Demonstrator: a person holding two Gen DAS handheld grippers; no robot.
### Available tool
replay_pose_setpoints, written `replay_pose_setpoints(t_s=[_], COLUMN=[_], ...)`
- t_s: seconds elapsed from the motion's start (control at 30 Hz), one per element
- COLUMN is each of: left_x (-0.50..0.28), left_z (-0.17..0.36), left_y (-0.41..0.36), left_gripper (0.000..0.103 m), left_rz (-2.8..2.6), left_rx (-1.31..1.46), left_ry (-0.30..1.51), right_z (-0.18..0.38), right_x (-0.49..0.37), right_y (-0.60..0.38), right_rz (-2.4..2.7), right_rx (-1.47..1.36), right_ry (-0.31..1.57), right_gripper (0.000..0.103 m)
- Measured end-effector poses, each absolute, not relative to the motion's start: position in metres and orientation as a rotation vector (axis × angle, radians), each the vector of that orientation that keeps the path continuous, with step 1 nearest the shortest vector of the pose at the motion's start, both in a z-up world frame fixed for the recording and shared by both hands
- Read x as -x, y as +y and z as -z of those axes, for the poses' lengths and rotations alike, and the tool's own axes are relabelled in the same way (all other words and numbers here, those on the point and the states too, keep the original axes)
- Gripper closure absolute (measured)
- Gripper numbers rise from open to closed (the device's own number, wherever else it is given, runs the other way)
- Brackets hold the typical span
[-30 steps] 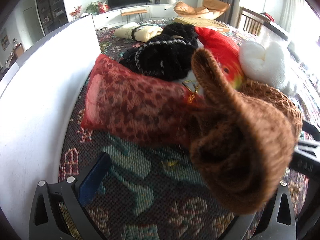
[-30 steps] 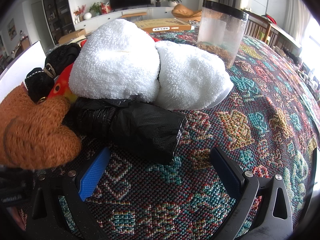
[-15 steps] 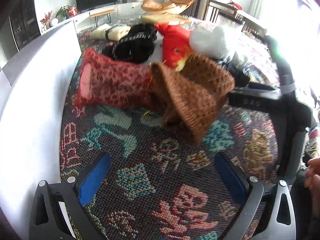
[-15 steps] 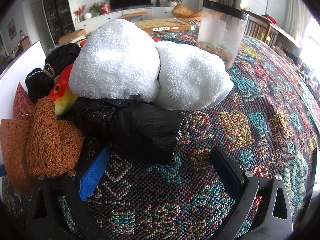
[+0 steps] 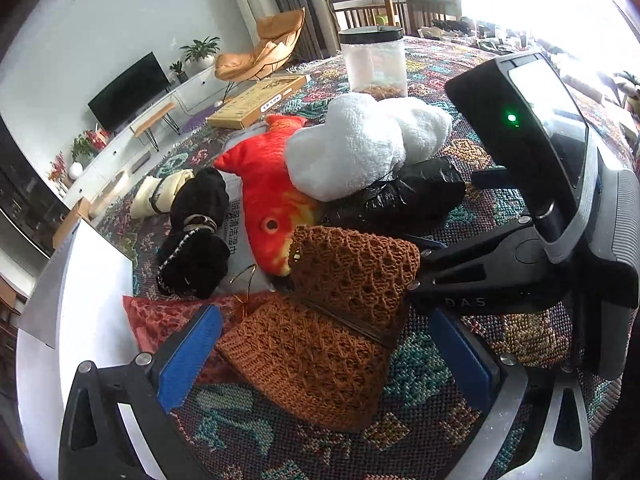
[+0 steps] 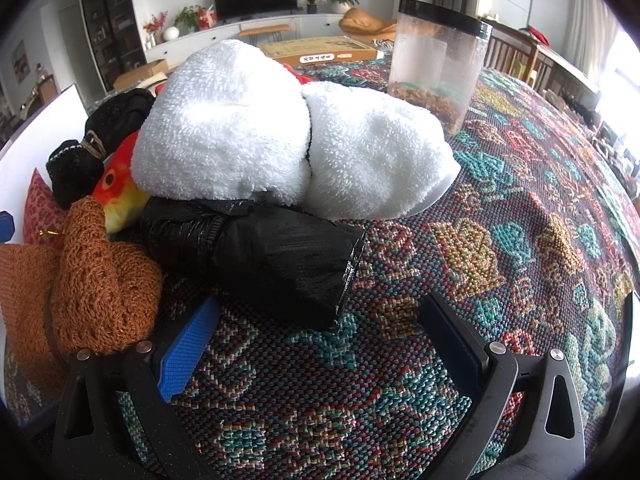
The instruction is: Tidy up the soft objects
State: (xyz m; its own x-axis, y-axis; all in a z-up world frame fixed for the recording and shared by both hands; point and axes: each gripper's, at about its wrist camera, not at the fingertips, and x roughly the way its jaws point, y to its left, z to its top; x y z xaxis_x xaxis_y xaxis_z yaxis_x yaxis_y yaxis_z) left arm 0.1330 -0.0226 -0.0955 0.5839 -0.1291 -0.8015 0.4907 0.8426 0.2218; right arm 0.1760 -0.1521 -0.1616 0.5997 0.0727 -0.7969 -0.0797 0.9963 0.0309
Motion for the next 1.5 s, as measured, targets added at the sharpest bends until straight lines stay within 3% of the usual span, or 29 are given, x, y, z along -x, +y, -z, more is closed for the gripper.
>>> replay_pose_setpoints(t_s=[0.7, 0.8, 1.0, 1.07, 1.1, 1.13, 1.27, 1.3, 1.33, 1.43, 1.47, 1.5], left_x=[-0.144, -0.144, -0.148, -0.150, -0.149, -0.147, -0.139, -0.135, -0.130, -0.116, -0.111, -0.107], left_z=[0.119, 0.121, 0.126, 0.130, 0.129, 0.126, 0.112, 0.108, 0.104, 0.085, 0.078, 0.070], left_y=[-0.045, -0.044, -0.062, -0.066, -0.065, -0.059, -0.019, -0.011, -0.004, 0.023, 0.032, 0.040], left_gripper=[0.000, 0.000, 0.000, 0.005, 0.019, 0.023, 0.029, 0.036, 0.036, 0.037, 0.036, 0.036], left_rz=[0.367, 0.390, 0.433, 0.419, 0.398, 0.397, 0.456, 0.452, 0.449, 0.478, 0.487, 0.491], left_rx=[-0.559, -0.553, -0.526, -0.533, -0.530, -0.508, -0.248, -0.209, -0.167, 0.021, 0.077, 0.118], left_ry=[0.895, 0.905, 0.898, 0.905, 0.895, 0.889, 0.919, 0.913, 0.907, 0.884, 0.876, 0.865], right_z=[0.162, 0.159, 0.140, 0.134, 0.130, 0.123, 0.084, 0.077, 0.075, 0.092, 0.101, 0.106], right_x=[-0.176, -0.180, -0.147, -0.148, -0.150, -0.153, -0.180, -0.189, -0.199, -0.229, -0.238, -0.244], right_y=[-0.153, -0.158, -0.231, -0.246, -0.249, -0.247, -0.208, -0.194, -0.178, -0.130, -0.123, -0.122], right_rz=[-0.088, -0.170, -0.264, -0.261, -0.250, -0.244, -0.273, -0.303, -0.340, -0.459, -0.455, -0.447], right_rx=[0.009, 0.043, -0.011, -0.071, -0.078, -0.069, 0.126, 0.182, 0.240, 0.386, 0.398, 0.370], right_ry=[0.923, 1.004, 1.048, 1.062, 1.062, 1.044, 0.900, 0.869, 0.851, 0.910, 0.939, 0.966], right_gripper=[0.002, 0.004, 0.004, 0.004, 0.004, 0.004, 0.004, 0.004, 0.004, 0.006, 0.018, 0.061])
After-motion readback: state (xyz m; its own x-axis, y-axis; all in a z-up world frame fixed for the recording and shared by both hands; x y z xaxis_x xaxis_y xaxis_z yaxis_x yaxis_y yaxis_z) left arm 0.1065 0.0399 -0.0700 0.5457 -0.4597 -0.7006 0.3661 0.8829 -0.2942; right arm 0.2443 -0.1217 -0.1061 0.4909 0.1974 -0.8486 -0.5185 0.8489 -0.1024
